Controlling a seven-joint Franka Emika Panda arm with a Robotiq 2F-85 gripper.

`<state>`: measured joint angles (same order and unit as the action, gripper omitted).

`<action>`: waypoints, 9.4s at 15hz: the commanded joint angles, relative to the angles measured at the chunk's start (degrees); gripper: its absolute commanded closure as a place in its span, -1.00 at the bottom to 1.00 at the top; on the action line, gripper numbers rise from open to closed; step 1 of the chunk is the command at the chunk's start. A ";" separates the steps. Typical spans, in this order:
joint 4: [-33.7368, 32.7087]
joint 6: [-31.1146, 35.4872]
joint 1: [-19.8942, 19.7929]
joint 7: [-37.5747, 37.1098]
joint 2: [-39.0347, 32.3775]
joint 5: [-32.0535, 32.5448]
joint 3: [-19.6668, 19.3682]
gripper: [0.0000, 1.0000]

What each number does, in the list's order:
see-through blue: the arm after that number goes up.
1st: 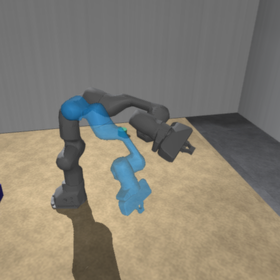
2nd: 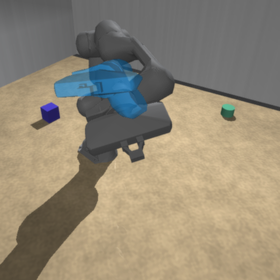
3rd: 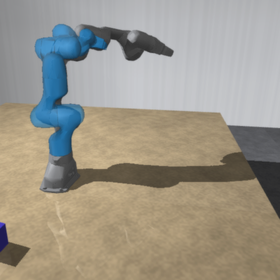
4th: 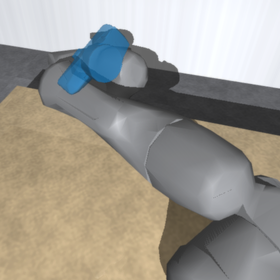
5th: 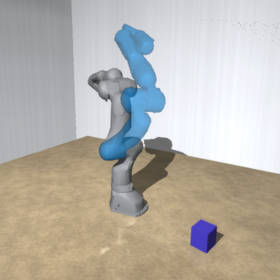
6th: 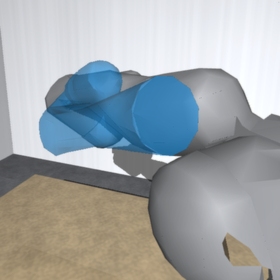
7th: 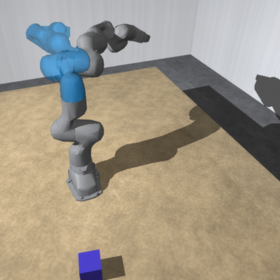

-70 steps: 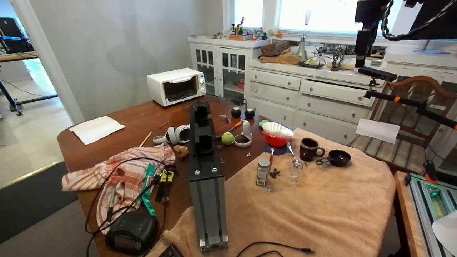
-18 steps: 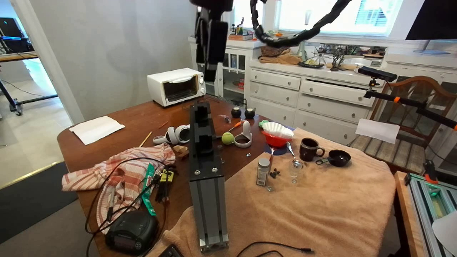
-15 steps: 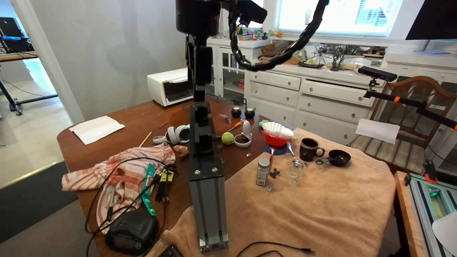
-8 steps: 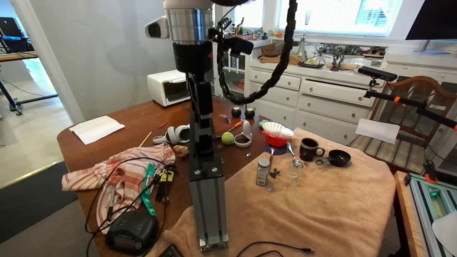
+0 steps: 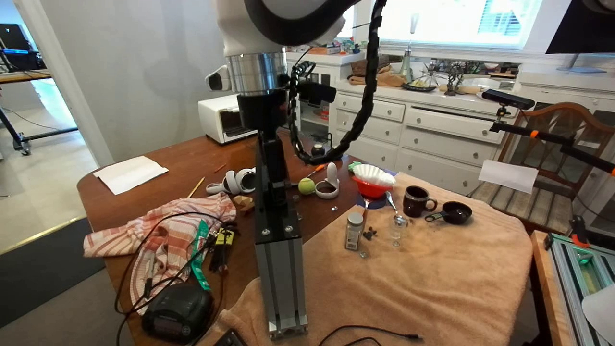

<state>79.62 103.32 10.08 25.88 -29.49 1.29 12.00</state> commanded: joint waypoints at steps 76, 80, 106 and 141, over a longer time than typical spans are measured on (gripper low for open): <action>3.75 7.54 -0.61 -8.48 0.83 4.28 -2.17 0.57; 4.23 3.75 -1.97 -5.87 3.24 2.74 -1.93 0.57; -1.41 -11.54 -7.15 -40.26 2.50 -4.51 -11.17 0.57; -34.53 -1.94 -8.67 -85.31 -24.72 -0.64 -25.97 0.07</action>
<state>45.07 101.37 1.41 -59.43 -54.22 0.65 -13.98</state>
